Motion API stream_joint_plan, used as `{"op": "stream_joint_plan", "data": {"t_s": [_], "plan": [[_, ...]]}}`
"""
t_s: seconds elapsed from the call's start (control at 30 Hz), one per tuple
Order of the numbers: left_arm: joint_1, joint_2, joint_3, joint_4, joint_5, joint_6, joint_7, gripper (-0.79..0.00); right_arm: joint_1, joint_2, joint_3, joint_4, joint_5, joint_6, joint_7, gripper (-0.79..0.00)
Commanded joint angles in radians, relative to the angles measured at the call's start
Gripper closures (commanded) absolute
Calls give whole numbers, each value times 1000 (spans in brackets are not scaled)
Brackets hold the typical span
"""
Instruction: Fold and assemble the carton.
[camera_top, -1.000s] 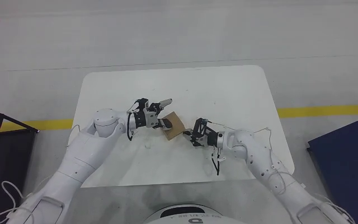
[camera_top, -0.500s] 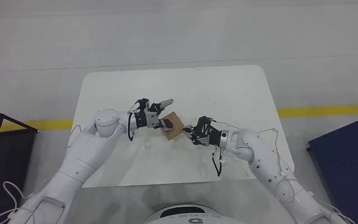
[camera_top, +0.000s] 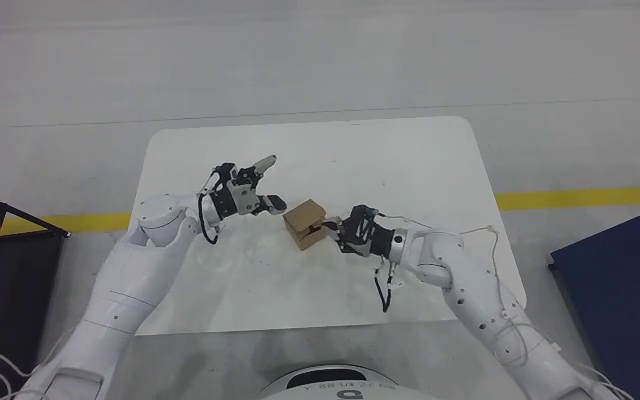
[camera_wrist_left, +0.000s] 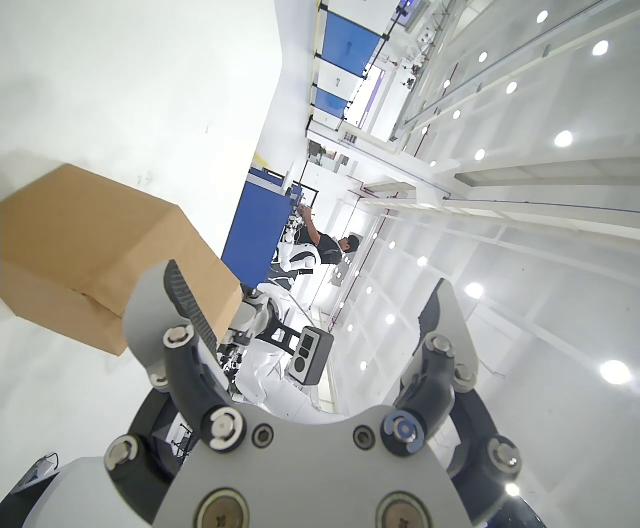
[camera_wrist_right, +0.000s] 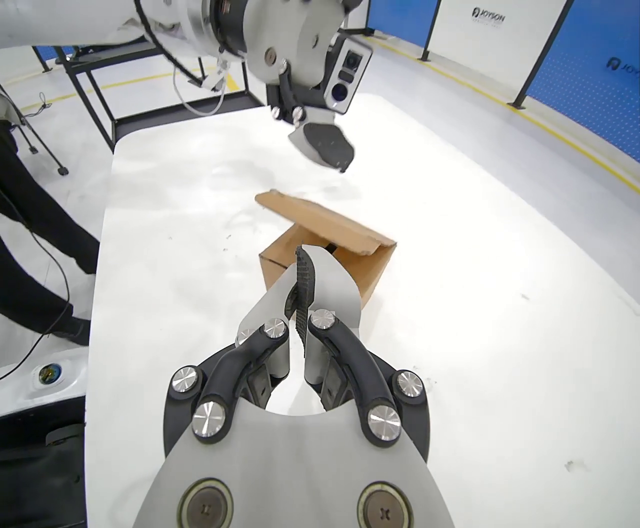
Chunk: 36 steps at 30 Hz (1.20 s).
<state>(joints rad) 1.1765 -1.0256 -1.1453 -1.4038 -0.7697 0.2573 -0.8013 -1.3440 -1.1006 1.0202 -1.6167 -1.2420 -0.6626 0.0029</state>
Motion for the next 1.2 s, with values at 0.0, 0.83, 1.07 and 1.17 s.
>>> {"op": "stream_joint_plan", "data": {"t_s": [0.0, 0.83, 1.07, 1.17], "plan": [[11, 0, -1, -4, 2, 2, 2, -785, -8, 2, 10, -19, -10, 14, -24, 0], [-36, -48, 78, 85, -142, -11, -86, -785, 141, -51, -132, 128, 5, 40, -3, 0], [-13, -31, -6, 71, -120, -29, -76, -785, 151, -57, -134, 144, 4, 45, -17, 0], [26, -10, -79, 46, -66, -20, -38, -785, 141, -55, -124, 128, -1, 51, -22, 0]]}}
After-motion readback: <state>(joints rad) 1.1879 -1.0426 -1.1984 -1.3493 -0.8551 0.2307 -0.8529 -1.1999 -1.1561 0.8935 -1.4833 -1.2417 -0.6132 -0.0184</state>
